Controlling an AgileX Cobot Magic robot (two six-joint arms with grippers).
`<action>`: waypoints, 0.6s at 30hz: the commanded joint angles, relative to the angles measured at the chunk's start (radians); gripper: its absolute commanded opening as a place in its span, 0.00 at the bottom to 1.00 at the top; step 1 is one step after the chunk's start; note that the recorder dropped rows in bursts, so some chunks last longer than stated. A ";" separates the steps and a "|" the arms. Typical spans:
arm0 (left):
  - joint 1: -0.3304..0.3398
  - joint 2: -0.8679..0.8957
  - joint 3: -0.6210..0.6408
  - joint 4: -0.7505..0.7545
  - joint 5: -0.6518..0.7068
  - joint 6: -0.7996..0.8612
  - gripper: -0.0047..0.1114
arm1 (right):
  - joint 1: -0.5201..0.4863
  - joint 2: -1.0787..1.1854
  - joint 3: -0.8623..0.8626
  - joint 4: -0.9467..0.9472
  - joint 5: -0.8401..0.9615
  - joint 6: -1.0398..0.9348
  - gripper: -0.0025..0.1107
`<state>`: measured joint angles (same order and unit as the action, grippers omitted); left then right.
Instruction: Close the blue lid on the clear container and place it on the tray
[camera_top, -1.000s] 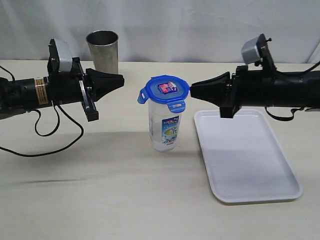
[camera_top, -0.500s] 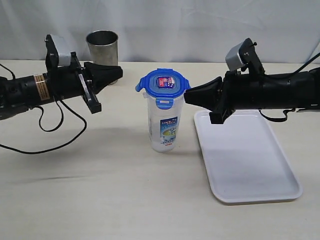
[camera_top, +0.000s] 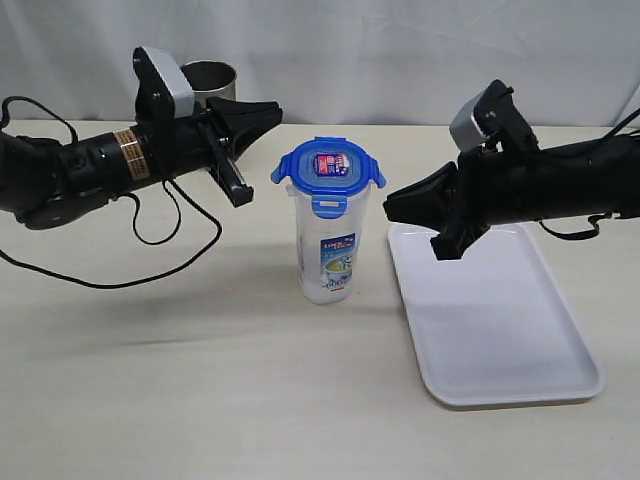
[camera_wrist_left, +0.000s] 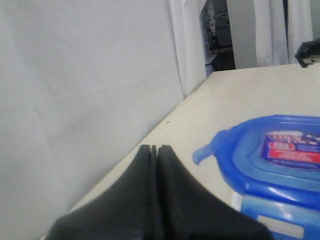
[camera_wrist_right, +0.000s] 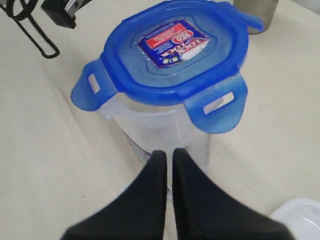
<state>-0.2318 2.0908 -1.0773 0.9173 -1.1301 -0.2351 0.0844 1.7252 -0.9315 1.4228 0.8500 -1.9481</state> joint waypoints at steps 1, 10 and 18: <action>-0.004 -0.008 -0.006 0.107 0.032 -0.086 0.04 | -0.003 -0.005 -0.003 0.020 -0.040 -0.009 0.06; -0.002 -0.008 -0.006 0.229 0.017 -0.157 0.04 | -0.003 -0.005 -0.003 0.023 -0.053 -0.009 0.06; 0.002 -0.008 -0.006 0.244 0.017 -0.157 0.04 | -0.003 -0.005 -0.003 0.038 -0.053 -0.018 0.06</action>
<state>-0.2324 2.0908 -1.0773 1.1579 -1.1002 -0.3800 0.0844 1.7252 -0.9315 1.4508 0.8000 -1.9538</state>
